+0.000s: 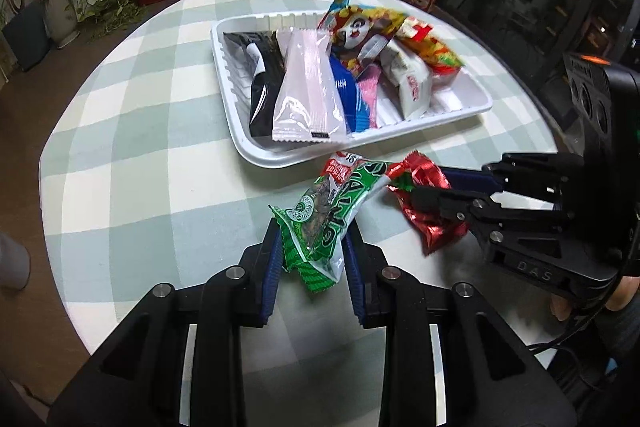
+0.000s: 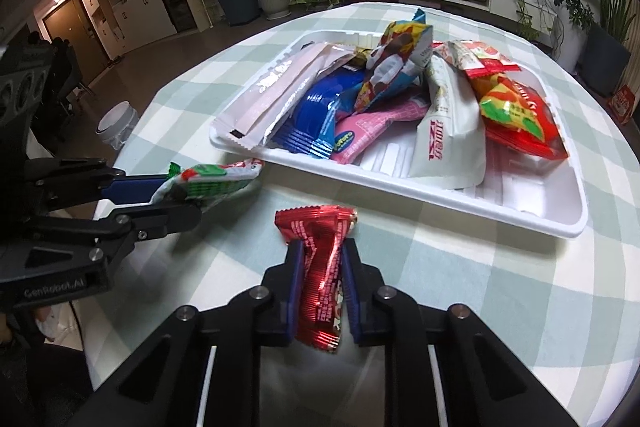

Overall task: Organize snacks
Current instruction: 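Carry the green packet and red foil candy over the tray and lower them inside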

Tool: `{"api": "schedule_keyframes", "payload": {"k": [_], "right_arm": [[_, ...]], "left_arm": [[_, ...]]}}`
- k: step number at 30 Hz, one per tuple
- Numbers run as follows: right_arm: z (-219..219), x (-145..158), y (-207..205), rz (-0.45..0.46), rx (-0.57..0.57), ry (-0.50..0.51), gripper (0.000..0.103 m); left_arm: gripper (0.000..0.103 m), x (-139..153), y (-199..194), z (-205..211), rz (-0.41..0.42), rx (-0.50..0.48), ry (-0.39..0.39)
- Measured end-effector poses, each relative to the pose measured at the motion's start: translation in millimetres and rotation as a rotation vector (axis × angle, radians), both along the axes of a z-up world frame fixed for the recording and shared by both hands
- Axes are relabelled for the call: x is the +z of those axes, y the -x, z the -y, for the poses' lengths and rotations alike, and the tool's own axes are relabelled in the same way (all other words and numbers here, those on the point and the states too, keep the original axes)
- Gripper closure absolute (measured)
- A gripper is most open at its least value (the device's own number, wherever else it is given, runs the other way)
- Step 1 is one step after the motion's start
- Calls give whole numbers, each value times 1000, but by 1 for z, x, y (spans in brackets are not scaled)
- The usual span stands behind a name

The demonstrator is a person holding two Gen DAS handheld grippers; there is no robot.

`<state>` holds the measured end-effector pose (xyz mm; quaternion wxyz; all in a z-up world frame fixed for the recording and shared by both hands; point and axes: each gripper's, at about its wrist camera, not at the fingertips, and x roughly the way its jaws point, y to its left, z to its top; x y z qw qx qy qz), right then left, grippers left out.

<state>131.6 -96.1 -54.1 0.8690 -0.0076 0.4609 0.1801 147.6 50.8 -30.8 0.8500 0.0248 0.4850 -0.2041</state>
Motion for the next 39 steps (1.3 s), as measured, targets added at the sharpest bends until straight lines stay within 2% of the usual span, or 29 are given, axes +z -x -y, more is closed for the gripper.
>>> {"api": "schedule_keyframes", "payload": {"k": [10,17,21,26,30,34,39], "right_arm": [[11,27,22,29,16,-108,83],[59,59,15,106,-108,-191,83],[84,60,9,106,-171,-225,83],[86,63,9,116,-176,-237,83],[93,69,11,147,-192,-251,83],[111,87,8,201,-241,-282,83],[136,115,-12,258,-298,-311,83]], "left_arm": [[76,23,6,-7,60,11,112],[76,37,5,-7,97,32,163],[76,36,4,-4,98,34,162],[77,44,5,-8,118,40,241],[77,58,-7,-3,131,43,324],[77,76,-28,15,161,48,332],[77,83,-67,25,173,104,352]]}}
